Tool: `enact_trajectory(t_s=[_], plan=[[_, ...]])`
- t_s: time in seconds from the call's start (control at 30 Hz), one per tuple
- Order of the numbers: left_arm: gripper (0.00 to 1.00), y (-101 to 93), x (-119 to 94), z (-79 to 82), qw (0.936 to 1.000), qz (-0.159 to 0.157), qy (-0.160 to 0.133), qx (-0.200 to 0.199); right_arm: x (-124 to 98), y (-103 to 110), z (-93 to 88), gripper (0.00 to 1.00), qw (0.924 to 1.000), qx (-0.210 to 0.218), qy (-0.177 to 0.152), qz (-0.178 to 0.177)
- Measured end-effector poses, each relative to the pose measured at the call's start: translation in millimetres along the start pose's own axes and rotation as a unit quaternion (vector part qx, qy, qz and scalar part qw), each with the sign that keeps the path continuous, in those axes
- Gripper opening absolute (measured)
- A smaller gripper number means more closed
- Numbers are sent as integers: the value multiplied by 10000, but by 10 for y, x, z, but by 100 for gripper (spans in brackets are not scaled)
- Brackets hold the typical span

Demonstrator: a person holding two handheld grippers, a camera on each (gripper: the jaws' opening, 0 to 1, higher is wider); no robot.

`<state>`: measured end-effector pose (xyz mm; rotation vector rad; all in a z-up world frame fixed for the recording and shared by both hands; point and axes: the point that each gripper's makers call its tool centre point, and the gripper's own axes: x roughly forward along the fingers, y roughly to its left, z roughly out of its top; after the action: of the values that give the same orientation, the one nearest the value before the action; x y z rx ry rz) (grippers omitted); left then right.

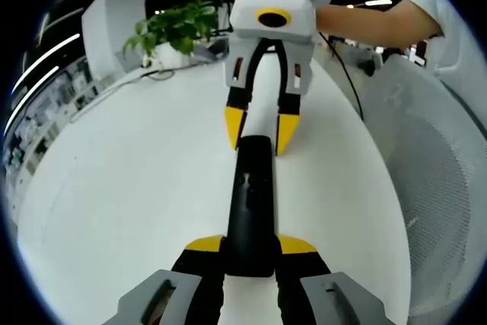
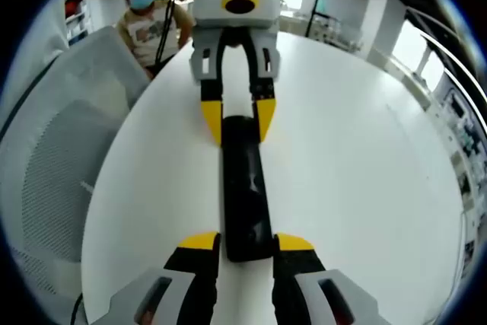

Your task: Press the specified remote control buttons in sequence, fully releasing each button before pressing the next.

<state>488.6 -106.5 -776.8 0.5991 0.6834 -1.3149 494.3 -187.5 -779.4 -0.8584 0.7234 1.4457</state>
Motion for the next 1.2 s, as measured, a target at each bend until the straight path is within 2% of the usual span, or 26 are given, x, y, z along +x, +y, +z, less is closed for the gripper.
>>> enact_trajectory(t_s=[0.73,1.2], plan=[[24,11,2,4,10000,-46,4,40,19,-25,-6,20,9999,-85,63,88],[24,-2,-6,15,9999,-17,-128,85,22,-21,-6,19,10000,-58,26,18]])
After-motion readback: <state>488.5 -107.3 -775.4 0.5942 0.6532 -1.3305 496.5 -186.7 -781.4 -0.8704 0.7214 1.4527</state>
